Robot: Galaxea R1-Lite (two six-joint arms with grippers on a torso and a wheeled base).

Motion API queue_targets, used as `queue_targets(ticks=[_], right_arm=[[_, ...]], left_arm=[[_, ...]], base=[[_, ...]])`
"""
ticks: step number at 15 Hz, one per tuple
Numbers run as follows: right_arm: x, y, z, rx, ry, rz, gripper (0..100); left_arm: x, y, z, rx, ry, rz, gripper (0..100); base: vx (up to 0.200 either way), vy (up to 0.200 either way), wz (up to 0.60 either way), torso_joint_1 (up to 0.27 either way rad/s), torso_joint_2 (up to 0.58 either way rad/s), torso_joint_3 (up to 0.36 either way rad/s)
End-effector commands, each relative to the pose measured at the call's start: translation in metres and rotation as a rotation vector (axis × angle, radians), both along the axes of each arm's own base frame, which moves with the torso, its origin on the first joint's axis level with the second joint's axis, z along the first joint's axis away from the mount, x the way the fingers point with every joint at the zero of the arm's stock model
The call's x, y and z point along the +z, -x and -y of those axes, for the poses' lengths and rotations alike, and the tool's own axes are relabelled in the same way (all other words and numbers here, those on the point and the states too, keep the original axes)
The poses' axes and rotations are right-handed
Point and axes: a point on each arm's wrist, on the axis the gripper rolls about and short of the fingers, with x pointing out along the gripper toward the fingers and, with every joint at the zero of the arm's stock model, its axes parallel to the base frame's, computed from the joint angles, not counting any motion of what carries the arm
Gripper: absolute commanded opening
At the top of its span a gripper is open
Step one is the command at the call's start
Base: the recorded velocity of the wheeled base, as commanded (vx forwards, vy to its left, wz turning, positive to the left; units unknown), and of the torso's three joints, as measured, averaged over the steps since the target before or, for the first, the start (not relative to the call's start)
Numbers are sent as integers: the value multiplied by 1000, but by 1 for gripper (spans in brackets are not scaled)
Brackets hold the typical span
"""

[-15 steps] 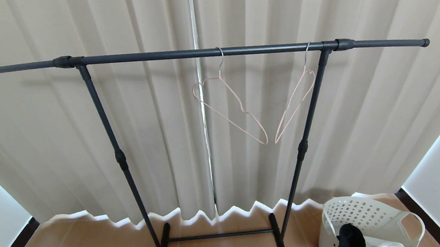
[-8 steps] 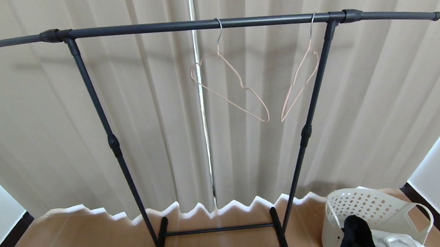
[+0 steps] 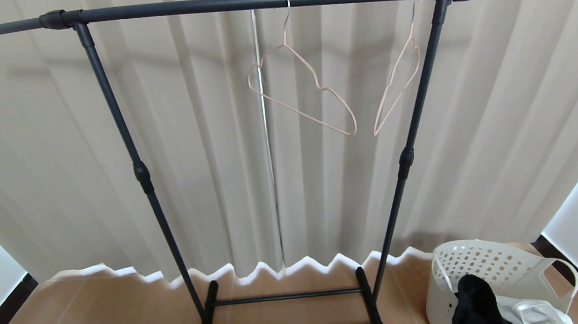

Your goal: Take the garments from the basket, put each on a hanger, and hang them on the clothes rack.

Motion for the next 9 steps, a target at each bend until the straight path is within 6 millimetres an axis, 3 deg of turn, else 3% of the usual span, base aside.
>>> queue_targets(ticks=[1, 2, 6, 9], right_arm=[[0, 0, 0, 0, 0, 0, 100], [0, 0, 0, 0, 4, 0, 100], [0, 0, 0, 0, 0, 0, 100], [0, 0, 0, 0, 0, 0, 100]], left_arm=[[0, 0, 0, 3, 2, -3, 100], [0, 0, 0, 6, 4, -3, 100], [0, 0, 0, 11, 0, -3, 100], [0, 0, 0, 11, 2, -3, 100]], base=[[200, 0, 0, -22, 32, 41], [200, 0, 0, 2, 32, 22], [0, 0, 0, -5, 32, 26], [0, 0, 0, -82, 352, 277]])
